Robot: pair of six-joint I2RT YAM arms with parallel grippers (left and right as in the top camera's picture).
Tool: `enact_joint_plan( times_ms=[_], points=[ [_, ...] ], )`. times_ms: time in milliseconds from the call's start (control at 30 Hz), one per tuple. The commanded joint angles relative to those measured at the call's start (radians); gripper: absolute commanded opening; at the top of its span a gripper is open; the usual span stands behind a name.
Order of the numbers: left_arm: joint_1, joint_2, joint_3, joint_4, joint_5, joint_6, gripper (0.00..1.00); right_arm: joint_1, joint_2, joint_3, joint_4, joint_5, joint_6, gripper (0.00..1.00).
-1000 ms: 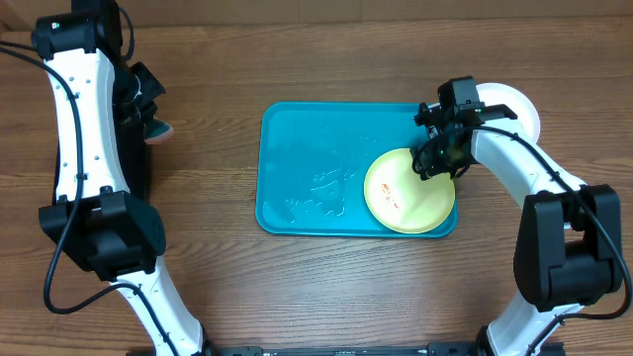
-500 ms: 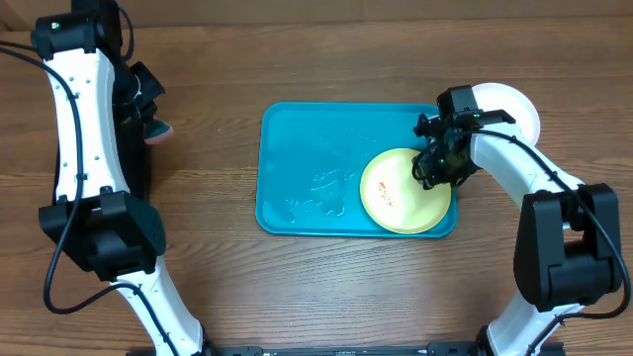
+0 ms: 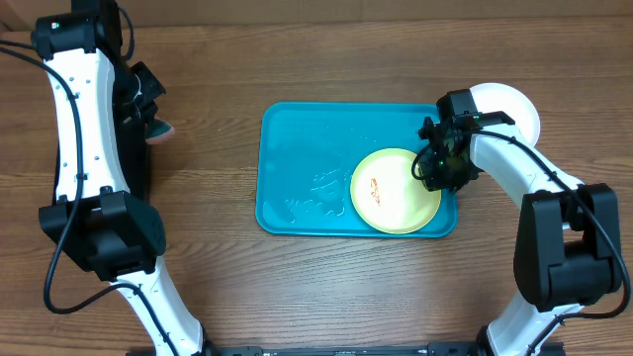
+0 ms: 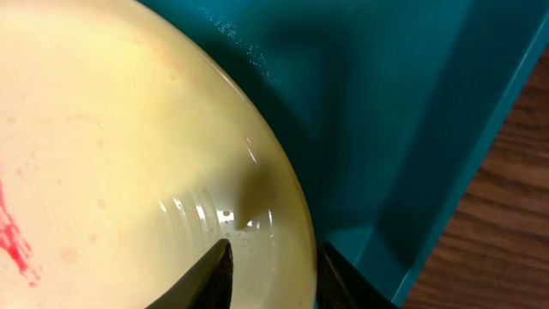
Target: Clean dirty plates on tray and stack at the side
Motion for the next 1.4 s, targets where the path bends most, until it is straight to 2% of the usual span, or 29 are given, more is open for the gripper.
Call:
enact_joint_plan(
  times_ms=[0,300,367,433,567,800,933,1100,1133,1167,1200,1233,1367],
  points=[
    [-0.014,-0.010,-0.002,0.003,0.021,0.026,0.04,-0.002,-0.016,-0.009,-0.004,-0.003,0.086,0.35],
    [-0.039,-0.010,-0.002,0.016,0.165,0.150,0.04,-0.002,-0.016,-0.050,0.011,-0.003,0.184,0.37],
    [-0.052,-0.010,-0.002,0.019,0.169,0.154,0.04,-0.002,-0.016,-0.055,0.011,-0.003,0.183,0.27],
    [-0.068,-0.010,-0.002,0.022,0.169,0.161,0.04,-0.002,-0.016,-0.055,0.011,-0.003,0.189,0.13],
    [-0.109,-0.010,-0.002,0.021,0.169,0.161,0.04,-0.002,-0.016,-0.055,0.023,-0.032,0.244,0.04],
    [-0.254,-0.010,-0.005,0.020,0.188,0.173,0.04,0.007,-0.016,-0.055,0.149,-0.283,0.405,0.04],
    [-0.375,-0.010,-0.056,0.048,0.203,0.151,0.04,0.051,-0.016,-0.055,0.205,-0.298,0.445,0.04],
    [-0.502,-0.010,-0.186,0.182,0.203,0.100,0.04,0.115,-0.016,-0.055,0.227,-0.286,0.462,0.04],
    [-0.522,-0.010,-0.212,0.213,0.203,0.097,0.04,0.127,-0.016,-0.055,0.230,-0.267,0.489,0.04],
    [-0.545,-0.010,-0.242,0.247,0.203,0.089,0.04,0.137,-0.016,-0.055,0.232,-0.251,0.503,0.09],
    [-0.561,-0.010,-0.261,0.269,0.203,0.080,0.04,0.143,-0.016,-0.055,0.233,-0.244,0.505,0.20],
    [-0.581,-0.010,-0.288,0.296,0.203,0.068,0.04,0.151,-0.016,-0.055,0.236,-0.230,0.504,0.41],
    [-0.619,-0.010,-0.343,0.344,0.202,0.048,0.04,0.154,-0.016,-0.055,0.245,-0.176,0.504,0.41]
  ],
)
